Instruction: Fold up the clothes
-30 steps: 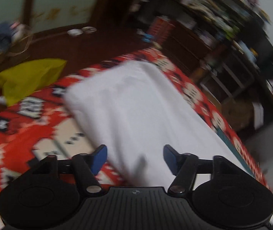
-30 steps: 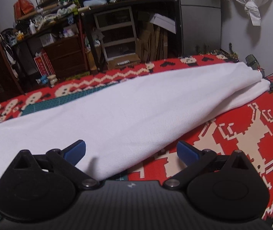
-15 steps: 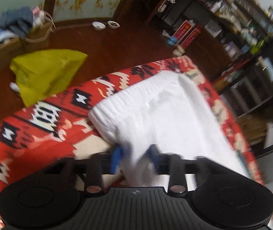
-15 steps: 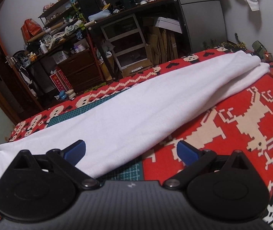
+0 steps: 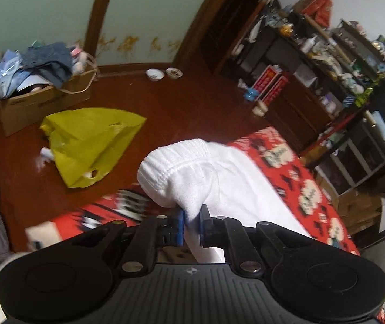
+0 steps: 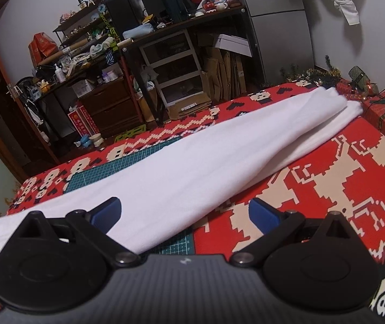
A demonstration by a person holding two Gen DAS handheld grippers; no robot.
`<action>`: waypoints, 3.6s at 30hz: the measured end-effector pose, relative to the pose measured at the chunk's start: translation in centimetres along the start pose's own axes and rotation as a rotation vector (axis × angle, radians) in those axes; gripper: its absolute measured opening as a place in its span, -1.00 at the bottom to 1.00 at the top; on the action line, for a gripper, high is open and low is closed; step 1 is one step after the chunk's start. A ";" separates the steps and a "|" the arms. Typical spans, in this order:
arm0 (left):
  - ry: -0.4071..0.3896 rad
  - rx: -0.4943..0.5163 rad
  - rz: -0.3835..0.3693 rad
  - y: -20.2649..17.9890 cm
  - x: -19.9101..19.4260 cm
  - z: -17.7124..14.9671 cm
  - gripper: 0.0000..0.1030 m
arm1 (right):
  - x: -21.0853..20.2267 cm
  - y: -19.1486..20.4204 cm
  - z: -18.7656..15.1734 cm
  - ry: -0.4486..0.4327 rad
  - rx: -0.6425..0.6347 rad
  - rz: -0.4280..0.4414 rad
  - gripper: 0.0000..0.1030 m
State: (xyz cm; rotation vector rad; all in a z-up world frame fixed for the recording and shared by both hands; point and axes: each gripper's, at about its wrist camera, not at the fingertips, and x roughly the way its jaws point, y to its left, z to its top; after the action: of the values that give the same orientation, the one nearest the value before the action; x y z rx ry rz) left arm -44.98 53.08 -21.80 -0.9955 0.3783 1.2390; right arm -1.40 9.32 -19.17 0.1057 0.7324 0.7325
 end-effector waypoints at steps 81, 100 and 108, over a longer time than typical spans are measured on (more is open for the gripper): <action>0.178 -0.049 -0.230 8.5 2.6 1.7 -0.06 | 5.4 14.1 -13.7 0.506 0.225 0.603 -0.34; 0.122 -0.083 -0.238 9.1 4.3 1.5 -0.81 | 10.1 17.1 -16.3 0.561 0.313 0.623 -0.90; 0.073 -0.021 -0.169 9.9 2.5 1.3 -0.85 | 7.7 18.0 -15.5 0.649 0.276 0.625 -0.92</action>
State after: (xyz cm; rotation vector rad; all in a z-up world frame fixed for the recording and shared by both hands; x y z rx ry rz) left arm -53.48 55.52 -27.08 -1.0703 0.3310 1.0581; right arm -17.73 25.31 -29.19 0.3698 1.4536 1.2821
